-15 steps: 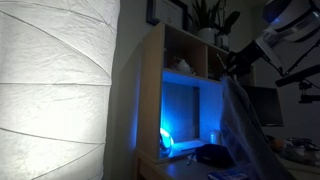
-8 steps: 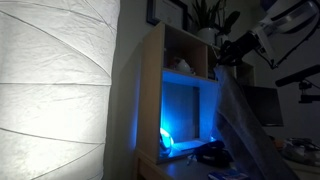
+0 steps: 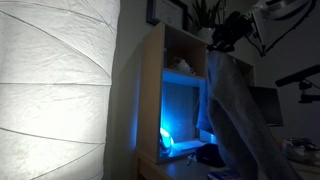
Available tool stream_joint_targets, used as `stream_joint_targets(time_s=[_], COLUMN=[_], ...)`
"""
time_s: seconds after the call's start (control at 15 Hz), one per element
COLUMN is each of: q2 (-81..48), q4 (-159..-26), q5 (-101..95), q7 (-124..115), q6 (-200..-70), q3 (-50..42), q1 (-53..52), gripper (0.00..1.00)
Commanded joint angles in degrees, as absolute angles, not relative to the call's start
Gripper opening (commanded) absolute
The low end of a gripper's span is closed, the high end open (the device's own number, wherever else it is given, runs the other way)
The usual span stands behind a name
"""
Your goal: Hang the sweater with the hanger
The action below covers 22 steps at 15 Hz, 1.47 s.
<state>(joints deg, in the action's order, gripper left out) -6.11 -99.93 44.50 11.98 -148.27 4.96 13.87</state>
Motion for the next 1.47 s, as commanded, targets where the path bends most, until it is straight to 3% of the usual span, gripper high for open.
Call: stream_joint_targets(time_s=[0.0,0.47,0.73,0.8,1.07,1.13,1.4], q2=[-9.4,-17.0,-16.8,-17.1,-17.2,-17.2,-19.0], q4=[-92.0,-80.5,-81.6,-82.7,-82.7,-82.7,-83.3], q5=[38.0,32.5,36.9,34.7,35.6,35.6,32.7], q7=[5.1,-3.6,0.9,-1.3,-0.4,-0.4,-4.1], q6=[-145.1,-141.1,-141.8,-143.2,-143.1,-143.1,-144.3], q3=[1.6,0.5,1.8,1.1,1.0,1.0,0.3], q1=[9.2,7.7,9.8,8.5,9.1,9.1,7.9], gripper=[0.06,0.06,0.06,0.26,0.26,0.06,0.06])
